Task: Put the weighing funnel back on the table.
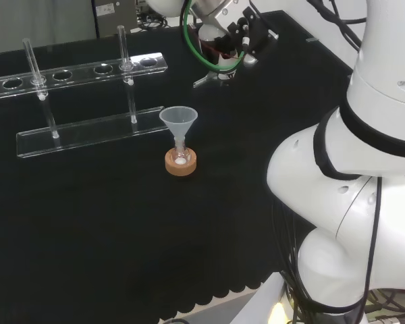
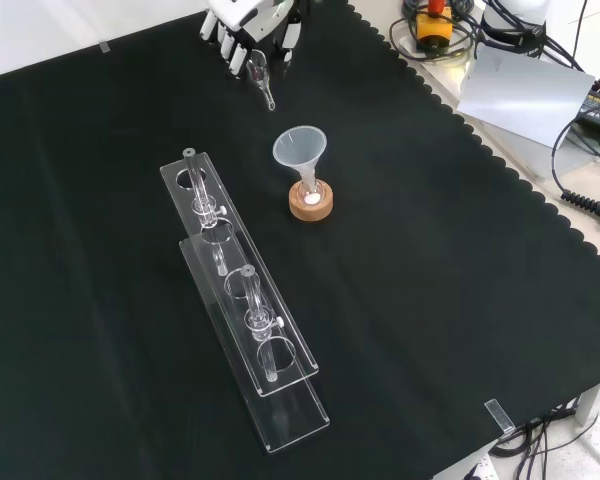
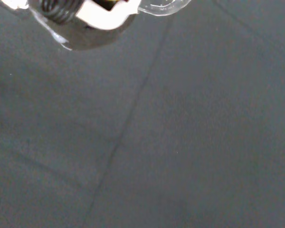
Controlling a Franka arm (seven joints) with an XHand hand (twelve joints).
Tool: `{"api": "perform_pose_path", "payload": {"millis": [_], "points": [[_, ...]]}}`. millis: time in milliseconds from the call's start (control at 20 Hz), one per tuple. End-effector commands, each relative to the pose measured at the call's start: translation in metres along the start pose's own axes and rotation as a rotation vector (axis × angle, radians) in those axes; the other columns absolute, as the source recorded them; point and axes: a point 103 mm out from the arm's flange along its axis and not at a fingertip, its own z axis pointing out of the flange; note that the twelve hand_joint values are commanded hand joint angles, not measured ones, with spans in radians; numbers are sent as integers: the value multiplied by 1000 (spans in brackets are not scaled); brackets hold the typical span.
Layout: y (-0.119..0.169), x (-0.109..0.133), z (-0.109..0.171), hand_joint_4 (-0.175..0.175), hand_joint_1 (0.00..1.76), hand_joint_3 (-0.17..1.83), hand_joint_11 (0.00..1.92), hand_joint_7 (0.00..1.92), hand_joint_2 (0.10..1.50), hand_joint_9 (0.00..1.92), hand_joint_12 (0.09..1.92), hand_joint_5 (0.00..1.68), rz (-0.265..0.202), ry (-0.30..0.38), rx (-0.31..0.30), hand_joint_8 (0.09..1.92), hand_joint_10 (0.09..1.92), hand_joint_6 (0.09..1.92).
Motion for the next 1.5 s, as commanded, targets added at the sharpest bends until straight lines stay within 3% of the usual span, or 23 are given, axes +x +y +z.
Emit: {"api": "perform_pose_path", "payload": {"millis": [50, 600, 1500], "points": [[10, -2, 17, 175, 1061, 554, 762, 1035, 806, 1209, 1118, 1068, -23, 90, -8, 516, 299, 980], [27, -12, 59, 175, 1060, 553, 764, 1032, 806, 1208, 1116, 1068, -20, 200, 2, 515, 298, 980], [66, -11, 134, 175, 1060, 552, 768, 1029, 807, 1207, 1115, 1067, -46, 293, 45, 516, 295, 981]]}}
